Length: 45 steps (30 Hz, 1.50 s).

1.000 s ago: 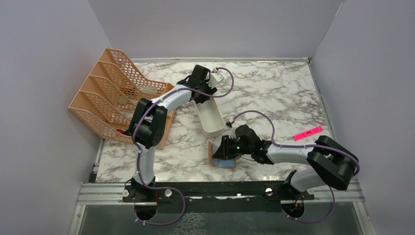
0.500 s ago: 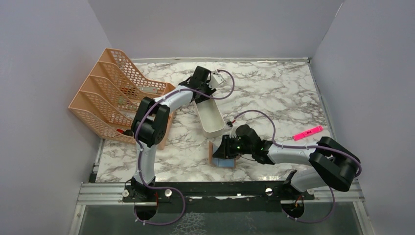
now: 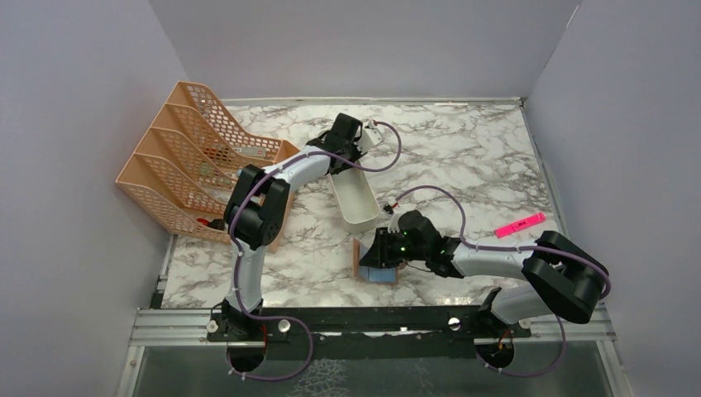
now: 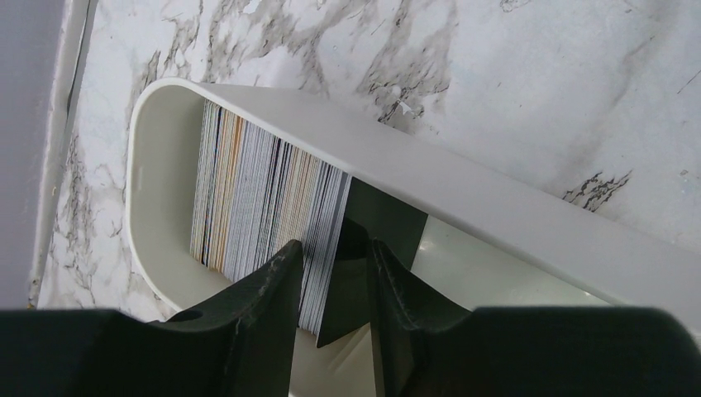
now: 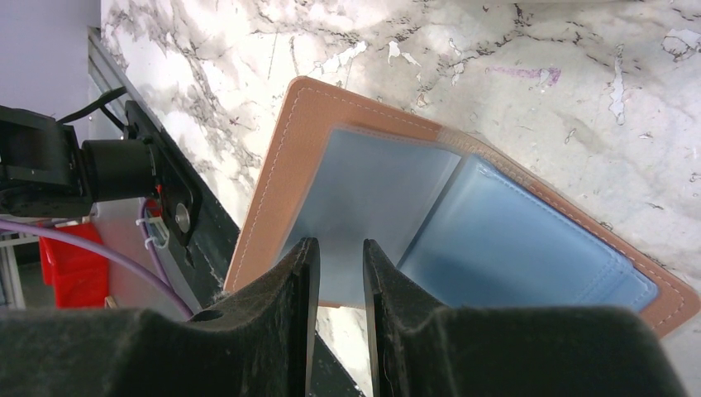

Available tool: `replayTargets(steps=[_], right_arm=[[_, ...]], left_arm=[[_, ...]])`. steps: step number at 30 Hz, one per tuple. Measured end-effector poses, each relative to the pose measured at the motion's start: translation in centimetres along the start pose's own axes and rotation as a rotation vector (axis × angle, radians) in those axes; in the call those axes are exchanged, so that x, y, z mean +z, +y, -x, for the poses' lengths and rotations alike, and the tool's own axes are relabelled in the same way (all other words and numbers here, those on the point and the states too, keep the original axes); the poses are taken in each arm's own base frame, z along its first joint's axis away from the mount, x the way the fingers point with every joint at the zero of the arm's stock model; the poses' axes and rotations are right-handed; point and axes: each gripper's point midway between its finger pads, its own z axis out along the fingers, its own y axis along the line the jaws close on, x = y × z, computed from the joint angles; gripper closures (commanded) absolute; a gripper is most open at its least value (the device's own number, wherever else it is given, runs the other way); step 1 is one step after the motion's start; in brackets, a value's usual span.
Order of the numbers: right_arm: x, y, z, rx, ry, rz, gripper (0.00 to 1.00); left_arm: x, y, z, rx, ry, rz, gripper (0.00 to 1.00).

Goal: Put the credit cards into the card holder
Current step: Pick up the credit card from the storage box.

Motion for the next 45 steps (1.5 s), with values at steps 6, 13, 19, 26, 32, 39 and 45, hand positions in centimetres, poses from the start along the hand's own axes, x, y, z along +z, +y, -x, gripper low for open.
replayTargets(steps=[6,13,19,26,32,39,45], right_arm=[[0.0,0.0,0.0,0.0,-0.001,0.0,0.69],[0.0,0.0,0.0,0.001,0.001,-0.001,0.69],[0.0,0.0,0.0,0.001,0.001,-0.001,0.69],[0.0,-0.2,-0.2,0.002,0.004,-0.004,0.69],[0.0,-0.2,-0.3,0.003,0.005,-0.004,0.69],[0.0,-0.2,-0.3,0.003,0.006,-0.004,0.69],[0.0,-0.2,-0.3,0.005,0.006,-0.003,0.69]], left_arm=[[-0.2,-0.2,0.3,0.023,0.005,0.007,0.74],[-0.3,-0.2,0.7,0.035,0.005,0.02,0.8],[-0.7,-0.3,0.8,0.038,0.011,0.018,0.99],[-1.6,-0.4,1.0,0.036,0.013,0.009,1.0],[-2.4,-0.2,1.3,0.03,0.007,0.006,1.0],[-3.5,-0.3,1.7,-0.033,0.007,-0.012,1.0],[-6.9,0.1,3.6,-0.189,-0.048,-0.028,1.0]])
